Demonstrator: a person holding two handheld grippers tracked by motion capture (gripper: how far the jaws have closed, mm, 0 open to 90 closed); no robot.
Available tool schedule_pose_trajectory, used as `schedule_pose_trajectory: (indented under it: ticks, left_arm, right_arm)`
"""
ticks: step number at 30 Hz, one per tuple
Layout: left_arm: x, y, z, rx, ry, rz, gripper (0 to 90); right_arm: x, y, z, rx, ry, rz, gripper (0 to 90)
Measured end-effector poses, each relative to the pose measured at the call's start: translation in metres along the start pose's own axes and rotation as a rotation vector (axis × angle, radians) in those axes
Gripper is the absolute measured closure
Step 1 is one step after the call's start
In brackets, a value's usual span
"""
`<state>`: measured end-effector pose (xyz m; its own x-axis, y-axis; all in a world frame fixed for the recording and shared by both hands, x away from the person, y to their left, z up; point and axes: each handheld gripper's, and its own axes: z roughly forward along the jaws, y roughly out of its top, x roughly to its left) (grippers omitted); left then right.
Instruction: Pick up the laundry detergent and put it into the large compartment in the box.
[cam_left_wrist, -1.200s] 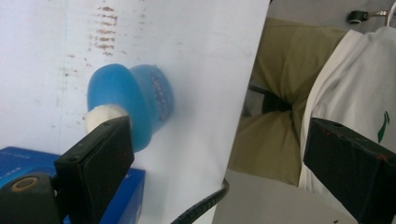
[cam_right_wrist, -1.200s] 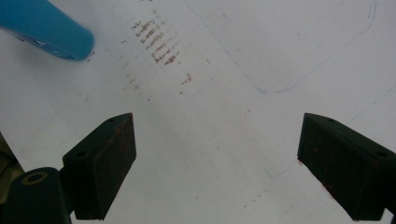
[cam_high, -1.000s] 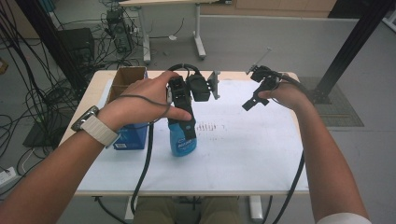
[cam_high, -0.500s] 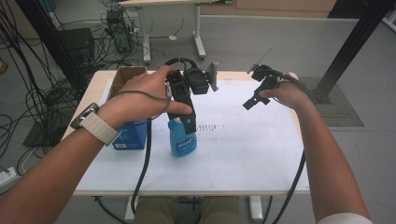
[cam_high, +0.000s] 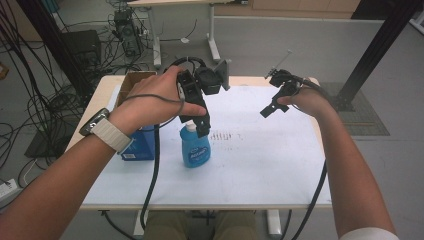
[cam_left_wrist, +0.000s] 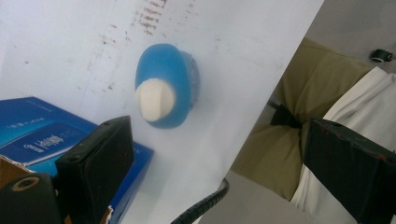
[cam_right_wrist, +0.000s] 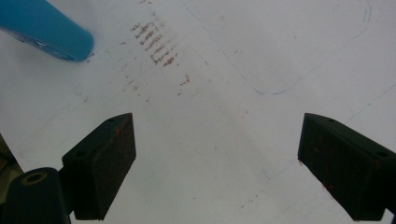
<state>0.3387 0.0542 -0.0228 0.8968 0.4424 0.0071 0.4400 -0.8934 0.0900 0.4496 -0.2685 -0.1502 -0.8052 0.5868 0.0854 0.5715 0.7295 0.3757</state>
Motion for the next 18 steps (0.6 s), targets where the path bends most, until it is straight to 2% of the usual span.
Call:
schedule_pose_trajectory:
  ticks: [10, 18]
  left_arm:
    - [0.005, 0.000, 0.002, 0.009, 0.011, -0.037, 9.4]
    - [0.014, 0.001, 0.007, 0.017, 0.017, -0.092, 9.4]
  right_arm:
    - [-0.001, -0.002, -0.001, -0.002, 0.003, 0.004, 11.4]
    - [-0.002, 0.000, 0.001, 0.002, 0.005, 0.002, 11.4]
